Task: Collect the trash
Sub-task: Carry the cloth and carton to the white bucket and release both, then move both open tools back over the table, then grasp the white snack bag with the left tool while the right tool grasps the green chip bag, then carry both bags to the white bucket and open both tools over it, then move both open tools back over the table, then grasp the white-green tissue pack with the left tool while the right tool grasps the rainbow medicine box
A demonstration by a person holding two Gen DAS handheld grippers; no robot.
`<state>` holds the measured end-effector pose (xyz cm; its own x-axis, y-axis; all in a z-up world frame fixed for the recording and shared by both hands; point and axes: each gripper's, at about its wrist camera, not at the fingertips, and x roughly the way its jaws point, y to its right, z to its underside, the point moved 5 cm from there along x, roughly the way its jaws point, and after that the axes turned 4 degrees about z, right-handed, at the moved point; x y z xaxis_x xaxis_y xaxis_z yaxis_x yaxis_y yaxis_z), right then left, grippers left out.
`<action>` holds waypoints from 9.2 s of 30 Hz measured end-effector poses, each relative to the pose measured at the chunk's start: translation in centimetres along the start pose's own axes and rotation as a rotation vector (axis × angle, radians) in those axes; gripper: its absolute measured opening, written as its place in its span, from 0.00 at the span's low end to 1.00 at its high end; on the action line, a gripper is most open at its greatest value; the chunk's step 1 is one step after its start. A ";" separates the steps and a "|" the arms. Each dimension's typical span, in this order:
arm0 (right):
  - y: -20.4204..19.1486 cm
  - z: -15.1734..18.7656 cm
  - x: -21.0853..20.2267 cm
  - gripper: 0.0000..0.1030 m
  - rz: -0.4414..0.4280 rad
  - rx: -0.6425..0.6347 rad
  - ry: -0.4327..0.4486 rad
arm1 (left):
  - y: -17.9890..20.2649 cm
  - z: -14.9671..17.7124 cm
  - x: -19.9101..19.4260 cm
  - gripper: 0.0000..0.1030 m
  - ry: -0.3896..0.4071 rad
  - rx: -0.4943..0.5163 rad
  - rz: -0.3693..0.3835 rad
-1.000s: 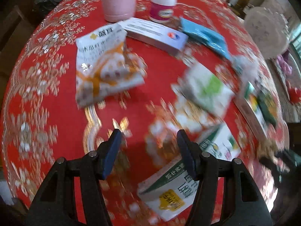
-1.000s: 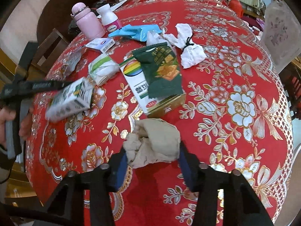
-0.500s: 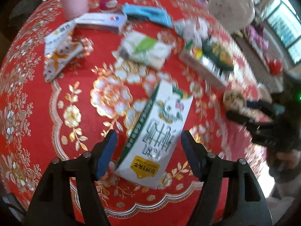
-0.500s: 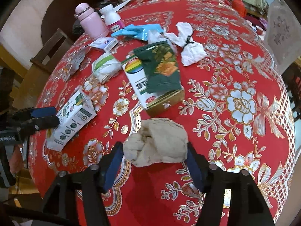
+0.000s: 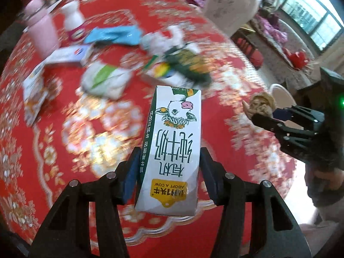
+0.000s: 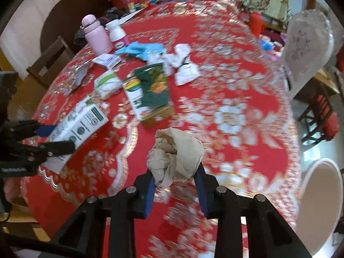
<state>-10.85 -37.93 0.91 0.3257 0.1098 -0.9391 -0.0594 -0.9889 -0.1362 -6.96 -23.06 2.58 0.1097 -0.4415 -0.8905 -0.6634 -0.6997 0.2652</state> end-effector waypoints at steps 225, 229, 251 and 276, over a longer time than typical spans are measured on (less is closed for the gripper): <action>18.0 4.5 -2.8 0.66 0.132 0.302 -0.006 | 11.3 -8.7 5.1 0.66 0.166 0.012 -0.156; 13.9 2.1 -1.0 0.66 0.084 0.241 -0.012 | 6.1 -7.6 3.3 0.66 0.172 -0.069 -0.221; -4.5 -9.3 7.9 0.76 -0.093 -0.126 -0.062 | -12.4 -5.1 0.5 0.66 0.152 -0.484 -0.257; -3.0 -8.2 7.4 0.53 -0.124 -0.050 -0.012 | -10.9 -7.2 4.6 0.31 0.055 -0.402 -0.275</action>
<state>-0.53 -35.01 -3.01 0.3165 0.2327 -0.9196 0.0279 -0.9713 -0.2361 6.12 -21.53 -1.75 0.2870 -0.2309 -0.9297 -0.2668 -0.9514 0.1539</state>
